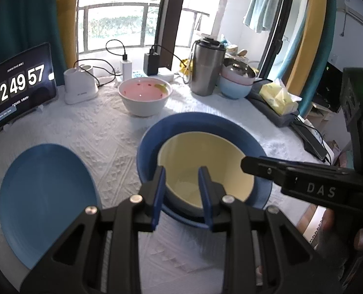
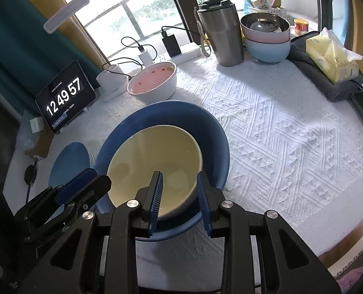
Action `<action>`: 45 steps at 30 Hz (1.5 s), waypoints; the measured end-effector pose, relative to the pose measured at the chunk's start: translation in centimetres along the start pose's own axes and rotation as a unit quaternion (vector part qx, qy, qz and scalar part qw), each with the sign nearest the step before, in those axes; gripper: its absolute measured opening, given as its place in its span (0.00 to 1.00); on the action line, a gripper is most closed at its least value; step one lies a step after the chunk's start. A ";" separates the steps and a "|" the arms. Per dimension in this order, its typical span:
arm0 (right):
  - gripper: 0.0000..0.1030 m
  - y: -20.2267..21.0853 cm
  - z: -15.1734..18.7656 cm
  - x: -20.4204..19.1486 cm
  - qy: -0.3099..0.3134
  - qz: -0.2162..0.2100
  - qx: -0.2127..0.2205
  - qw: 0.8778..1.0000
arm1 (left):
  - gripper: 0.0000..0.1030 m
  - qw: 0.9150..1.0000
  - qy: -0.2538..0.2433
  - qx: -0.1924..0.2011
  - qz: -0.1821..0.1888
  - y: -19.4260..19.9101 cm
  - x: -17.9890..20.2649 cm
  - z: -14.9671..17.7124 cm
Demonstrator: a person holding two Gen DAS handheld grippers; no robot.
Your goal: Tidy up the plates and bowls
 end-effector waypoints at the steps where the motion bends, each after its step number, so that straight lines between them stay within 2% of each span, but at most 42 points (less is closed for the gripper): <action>1: 0.29 0.1 -0.1 0.0 0.001 0.000 0.002 1.000 | 0.28 1.000 0.001 0.002 0.000 0.1 0.0 -0.2; 25: 0.30 0.1 -3.7 0.1 0.012 -0.011 0.022 1.000 | 0.29 1.000 0.001 0.013 -0.006 -0.3 0.0 -3.7; 45: 0.30 -2.4 -7.4 2.1 0.023 -0.010 0.026 0.999 | 0.30 0.999 0.019 0.019 -0.027 -3.4 -1.4 -7.8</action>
Point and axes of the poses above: each gripper's, at about its wrist camera, not at the fingertips, and y roughly against the way its jaws point, x to its right, z to its underside, the point moved 5 cm from there along -y, roughly the way its jaws point, and after that the axes turned 14 degrees about y, right-handed, at the moved point
